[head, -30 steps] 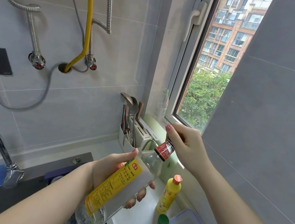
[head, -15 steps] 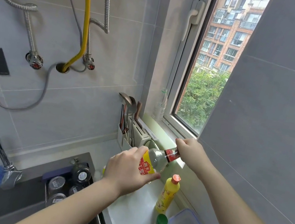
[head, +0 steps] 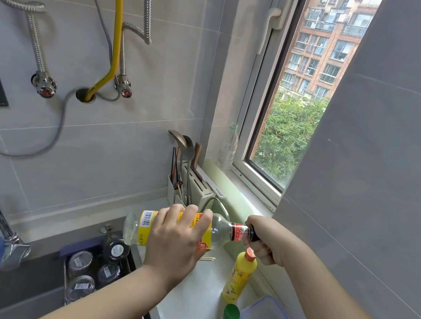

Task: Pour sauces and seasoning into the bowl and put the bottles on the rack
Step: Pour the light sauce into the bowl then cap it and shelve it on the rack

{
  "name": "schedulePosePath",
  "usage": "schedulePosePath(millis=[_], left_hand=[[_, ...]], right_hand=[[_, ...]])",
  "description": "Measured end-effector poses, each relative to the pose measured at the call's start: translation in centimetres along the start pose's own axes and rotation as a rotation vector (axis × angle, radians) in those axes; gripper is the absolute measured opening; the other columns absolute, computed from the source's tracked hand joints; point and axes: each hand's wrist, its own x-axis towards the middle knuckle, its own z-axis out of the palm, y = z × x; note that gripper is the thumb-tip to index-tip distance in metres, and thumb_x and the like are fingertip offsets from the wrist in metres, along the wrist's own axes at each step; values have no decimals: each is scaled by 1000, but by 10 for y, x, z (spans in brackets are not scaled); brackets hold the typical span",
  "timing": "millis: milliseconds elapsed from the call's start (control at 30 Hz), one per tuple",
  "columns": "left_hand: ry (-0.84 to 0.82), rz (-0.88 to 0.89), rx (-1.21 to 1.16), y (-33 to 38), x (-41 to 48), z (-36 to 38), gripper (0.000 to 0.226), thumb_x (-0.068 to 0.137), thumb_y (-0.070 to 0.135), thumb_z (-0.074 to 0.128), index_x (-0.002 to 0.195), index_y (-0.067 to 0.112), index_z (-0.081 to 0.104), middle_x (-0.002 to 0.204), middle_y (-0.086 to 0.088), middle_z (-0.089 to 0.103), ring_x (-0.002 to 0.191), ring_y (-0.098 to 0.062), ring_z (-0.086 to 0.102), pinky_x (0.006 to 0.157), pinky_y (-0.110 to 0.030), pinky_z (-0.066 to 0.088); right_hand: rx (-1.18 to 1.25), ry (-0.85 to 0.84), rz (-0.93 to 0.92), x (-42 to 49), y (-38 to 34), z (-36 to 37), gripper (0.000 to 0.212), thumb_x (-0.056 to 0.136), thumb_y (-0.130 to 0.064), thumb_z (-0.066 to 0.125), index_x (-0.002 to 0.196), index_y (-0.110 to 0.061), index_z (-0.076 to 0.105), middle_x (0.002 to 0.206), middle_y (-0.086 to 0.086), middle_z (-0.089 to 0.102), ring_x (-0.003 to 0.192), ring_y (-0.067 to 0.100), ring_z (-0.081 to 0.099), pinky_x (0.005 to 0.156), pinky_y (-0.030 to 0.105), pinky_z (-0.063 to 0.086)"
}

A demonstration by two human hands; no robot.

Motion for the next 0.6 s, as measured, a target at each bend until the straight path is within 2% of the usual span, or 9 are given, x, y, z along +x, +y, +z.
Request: schedulePosePath(millis=[100,200,267,367,433,500,533,600], left_hand=[[-43,-47,-28,-2,3,3,68,63,54,77,120,26,53,103,0,62,89,-29,58,73,-41,46],[-183,-193,-94,-1,7,-1,73,59,65,74,118,31,50,102,5,61,92,-27,58,76,-39,46],[-312,-302,-196,-2,10,-4,73,59,69,72,119,35,48,108,8,59,99,-24,56,82,-37,46],[-401,-502,-567,-10,15,-8,70,53,68,77,111,42,48,106,12,61,99,-17,60,84,-36,52],[-432,-607,-818,-17,16,-12,68,50,62,84,106,41,51,101,13,66,91,-10,65,80,-33,56],[-458,-690,-980,-22,14,-18,64,53,54,88,105,39,54,97,10,70,88,-9,68,78,-32,58],[-461,-731,-1051,-24,13,-22,61,57,51,88,106,37,55,97,8,71,89,-11,69,78,-34,59],[-463,-811,-1183,-29,10,-29,56,62,49,86,108,34,56,98,3,73,93,-15,70,80,-38,60]], right_hand=[[-13,0,-12,3,-3,-1,35,97,-33,44,67,-15,48,60,4,46,47,18,42,46,26,34],[1,-61,-56,8,-5,1,61,95,-58,38,59,-11,52,41,2,37,32,14,31,40,18,26],[73,-56,-130,11,-9,2,66,89,-70,40,61,-11,53,44,4,43,34,16,35,42,19,32],[216,-19,-336,14,-16,6,57,86,-68,52,87,-11,62,67,8,64,54,21,55,63,36,46],[248,-69,-482,15,-21,10,50,85,-64,56,107,-19,64,95,6,71,75,21,63,75,40,49],[311,-139,-589,15,-27,17,55,79,-66,62,117,-27,63,115,5,70,96,21,67,86,42,53],[339,-167,-633,15,-31,22,61,74,-69,64,120,-30,63,120,4,70,105,22,67,91,44,55],[383,-224,-693,14,-38,35,62,73,-66,67,124,-29,63,122,3,70,111,24,67,91,43,56]])
